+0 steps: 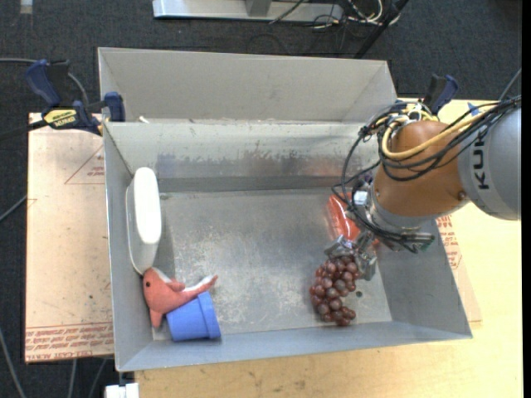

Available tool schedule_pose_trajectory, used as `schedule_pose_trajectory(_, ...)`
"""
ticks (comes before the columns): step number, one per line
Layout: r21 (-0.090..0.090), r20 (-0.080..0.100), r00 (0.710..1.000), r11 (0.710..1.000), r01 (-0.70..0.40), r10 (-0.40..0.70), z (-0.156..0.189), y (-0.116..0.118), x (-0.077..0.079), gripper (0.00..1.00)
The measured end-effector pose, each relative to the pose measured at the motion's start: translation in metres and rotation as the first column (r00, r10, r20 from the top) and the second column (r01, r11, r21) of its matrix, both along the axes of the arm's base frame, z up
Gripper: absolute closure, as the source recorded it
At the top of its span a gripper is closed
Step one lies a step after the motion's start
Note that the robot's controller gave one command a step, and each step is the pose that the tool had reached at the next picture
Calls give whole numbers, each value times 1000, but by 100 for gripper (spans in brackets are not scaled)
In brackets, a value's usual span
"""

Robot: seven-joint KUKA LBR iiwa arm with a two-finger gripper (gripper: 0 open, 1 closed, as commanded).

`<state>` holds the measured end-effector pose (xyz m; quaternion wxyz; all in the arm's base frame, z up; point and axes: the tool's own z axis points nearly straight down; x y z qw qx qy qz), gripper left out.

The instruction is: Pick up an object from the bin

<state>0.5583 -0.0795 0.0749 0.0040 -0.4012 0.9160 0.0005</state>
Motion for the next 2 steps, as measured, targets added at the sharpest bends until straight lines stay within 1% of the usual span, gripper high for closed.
schedule_pose_trajectory(1, 1, -2, 1000, 1000, 1, -1, 20, 1, -1, 100)
schedule_pose_trajectory(2, 0, 7, 1000, 1000, 1, -1, 35, 0, 2, 100)
